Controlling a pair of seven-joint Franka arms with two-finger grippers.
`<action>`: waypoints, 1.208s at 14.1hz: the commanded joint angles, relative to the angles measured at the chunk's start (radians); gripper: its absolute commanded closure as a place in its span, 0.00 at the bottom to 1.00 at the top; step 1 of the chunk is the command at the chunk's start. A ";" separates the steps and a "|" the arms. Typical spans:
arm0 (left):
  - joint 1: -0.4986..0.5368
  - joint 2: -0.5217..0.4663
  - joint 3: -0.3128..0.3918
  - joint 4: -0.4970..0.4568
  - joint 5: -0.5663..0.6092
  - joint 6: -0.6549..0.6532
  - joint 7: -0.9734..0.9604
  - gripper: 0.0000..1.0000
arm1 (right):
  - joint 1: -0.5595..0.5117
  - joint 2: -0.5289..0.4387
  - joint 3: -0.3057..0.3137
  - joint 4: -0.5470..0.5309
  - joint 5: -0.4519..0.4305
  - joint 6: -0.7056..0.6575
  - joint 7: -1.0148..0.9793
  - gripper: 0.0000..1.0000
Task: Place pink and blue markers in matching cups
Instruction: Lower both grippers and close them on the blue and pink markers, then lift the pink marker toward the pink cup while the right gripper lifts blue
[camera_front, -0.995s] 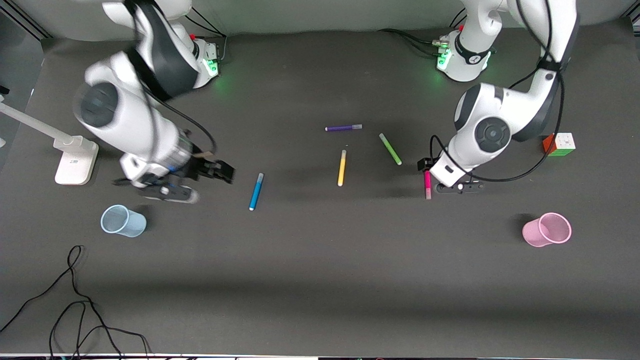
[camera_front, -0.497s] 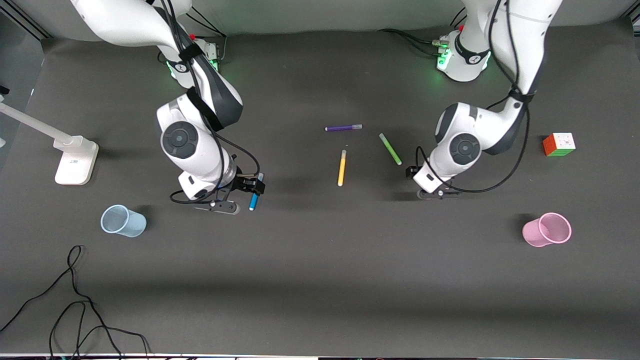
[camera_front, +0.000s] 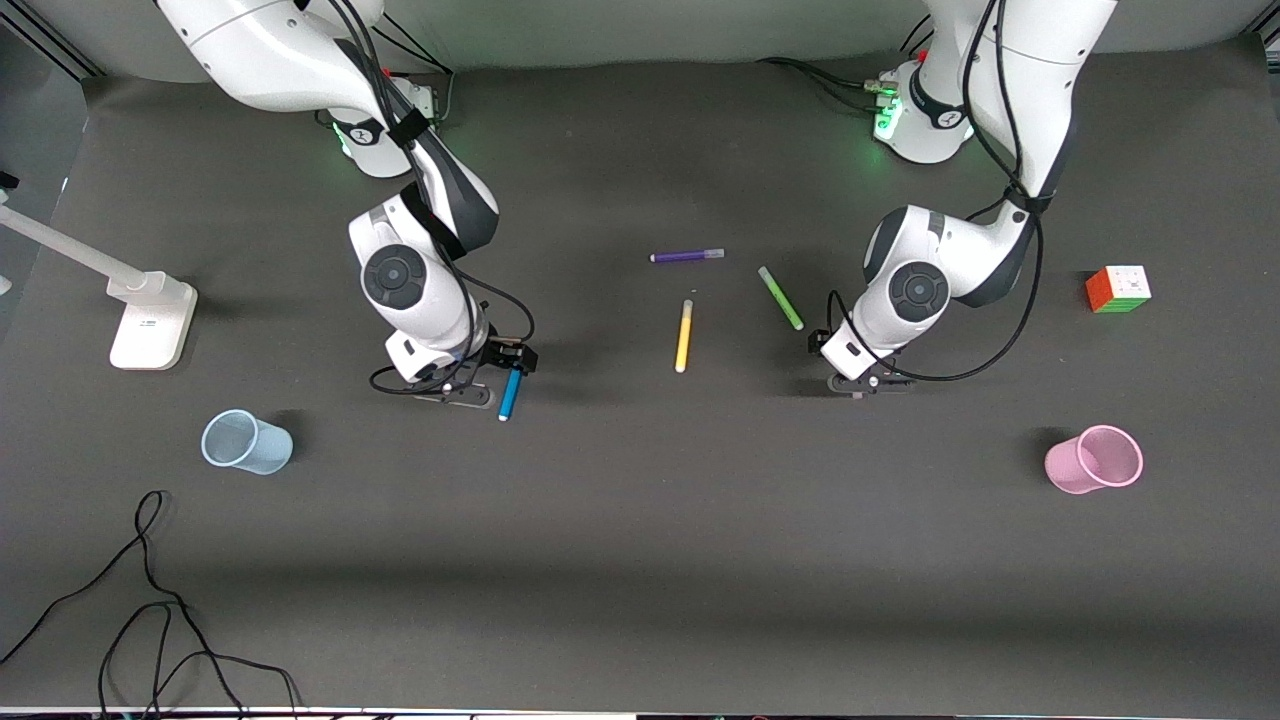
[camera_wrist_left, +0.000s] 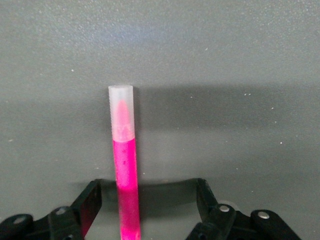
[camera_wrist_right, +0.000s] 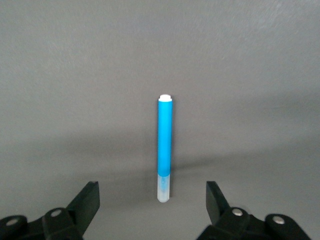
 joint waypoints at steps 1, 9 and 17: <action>0.006 -0.013 0.011 -0.020 0.026 0.035 0.041 0.18 | 0.006 0.050 -0.002 0.002 -0.029 0.067 0.030 0.05; 0.010 -0.006 0.011 -0.020 0.028 0.054 0.044 0.90 | -0.002 0.165 -0.011 0.039 -0.081 0.151 0.032 0.16; 0.022 -0.031 0.017 -0.018 0.028 0.040 0.044 1.00 | -0.004 0.180 -0.020 0.034 -0.082 0.159 0.032 0.47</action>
